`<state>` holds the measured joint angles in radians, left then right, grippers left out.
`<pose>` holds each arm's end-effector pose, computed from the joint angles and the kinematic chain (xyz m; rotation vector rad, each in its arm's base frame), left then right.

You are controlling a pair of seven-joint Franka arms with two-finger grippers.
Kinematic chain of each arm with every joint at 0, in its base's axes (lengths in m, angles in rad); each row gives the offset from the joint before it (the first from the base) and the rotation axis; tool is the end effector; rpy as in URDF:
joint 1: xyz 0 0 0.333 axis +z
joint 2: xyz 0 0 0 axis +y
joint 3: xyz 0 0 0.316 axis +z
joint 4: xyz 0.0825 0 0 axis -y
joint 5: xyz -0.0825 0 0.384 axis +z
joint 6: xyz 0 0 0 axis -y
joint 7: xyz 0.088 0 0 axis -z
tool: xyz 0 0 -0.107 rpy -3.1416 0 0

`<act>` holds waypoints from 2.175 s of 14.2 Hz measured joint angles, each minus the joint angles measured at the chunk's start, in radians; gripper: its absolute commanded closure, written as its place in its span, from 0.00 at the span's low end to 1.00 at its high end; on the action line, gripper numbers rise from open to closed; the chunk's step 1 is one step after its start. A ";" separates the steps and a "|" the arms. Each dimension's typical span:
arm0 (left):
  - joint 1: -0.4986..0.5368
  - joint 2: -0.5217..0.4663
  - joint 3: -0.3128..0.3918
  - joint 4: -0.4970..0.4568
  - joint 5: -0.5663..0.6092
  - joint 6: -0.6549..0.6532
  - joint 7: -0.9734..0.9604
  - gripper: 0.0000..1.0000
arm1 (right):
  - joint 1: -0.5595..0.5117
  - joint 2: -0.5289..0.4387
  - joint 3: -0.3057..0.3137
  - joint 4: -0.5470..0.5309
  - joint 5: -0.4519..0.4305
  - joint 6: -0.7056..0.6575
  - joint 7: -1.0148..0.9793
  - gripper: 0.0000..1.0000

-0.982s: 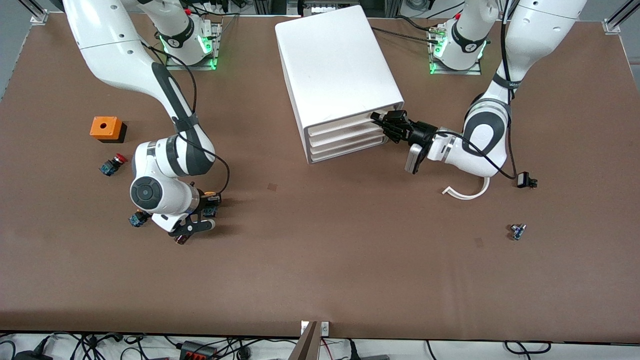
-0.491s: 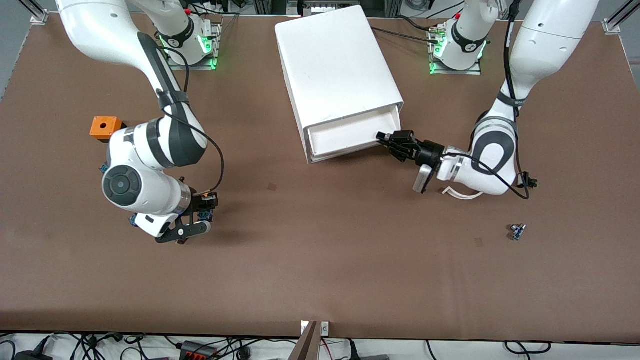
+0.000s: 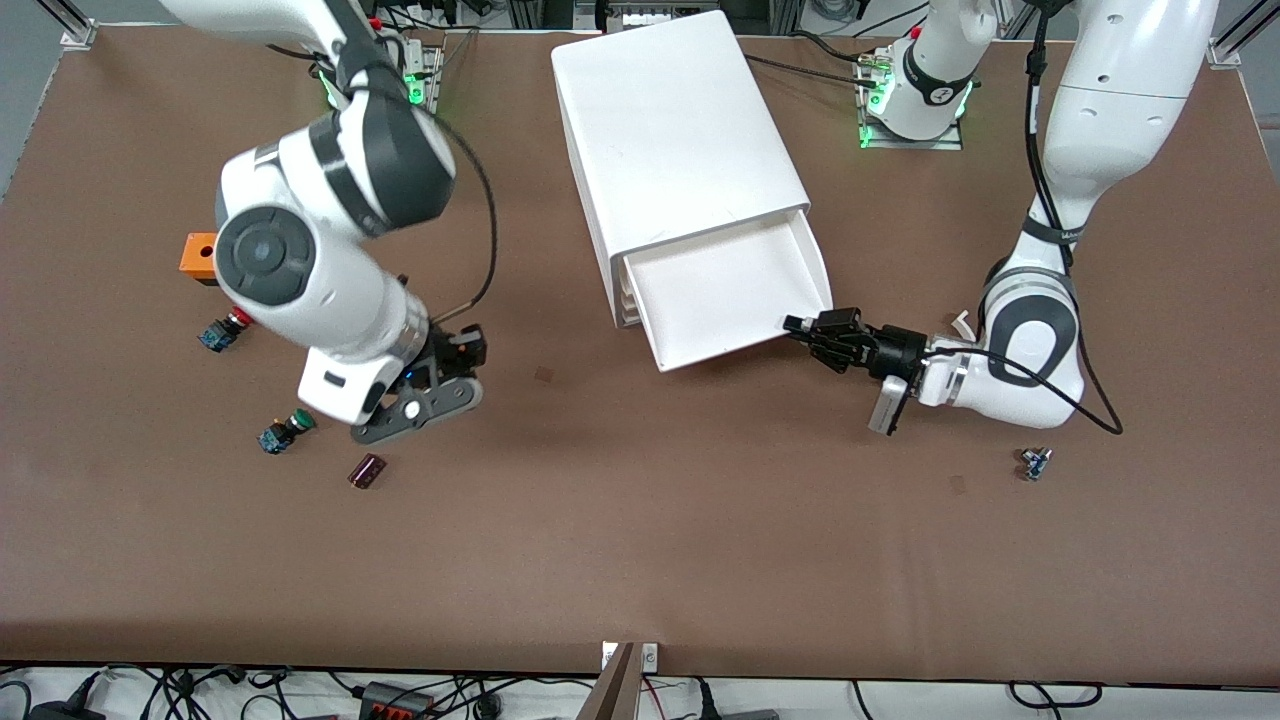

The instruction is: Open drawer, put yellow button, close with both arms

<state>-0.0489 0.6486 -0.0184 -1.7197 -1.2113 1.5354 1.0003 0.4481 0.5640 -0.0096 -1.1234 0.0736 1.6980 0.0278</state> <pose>0.6071 -0.1430 0.2318 1.7247 -0.4565 -0.1315 0.6470 0.3132 0.4874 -3.0108 -0.6154 0.0083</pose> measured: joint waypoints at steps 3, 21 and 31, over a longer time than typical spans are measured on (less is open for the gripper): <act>-0.001 0.016 0.003 0.020 0.019 0.008 -0.025 0.00 | 0.066 -0.030 0.000 0.001 0.000 -0.006 0.007 1.00; 0.013 -0.144 0.026 0.333 1.137 -0.002 -0.738 0.00 | 0.441 0.130 -0.004 0.095 -0.103 0.186 0.536 1.00; -0.010 -0.115 0.020 0.410 1.202 0.001 -0.912 0.00 | 0.467 0.191 -0.004 0.101 -0.103 0.245 0.564 1.00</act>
<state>-0.0591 0.5332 0.0021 -1.3100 -0.0090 1.5367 0.0884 0.9154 0.7550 -0.0140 -1.0223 -0.0291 1.9431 0.5921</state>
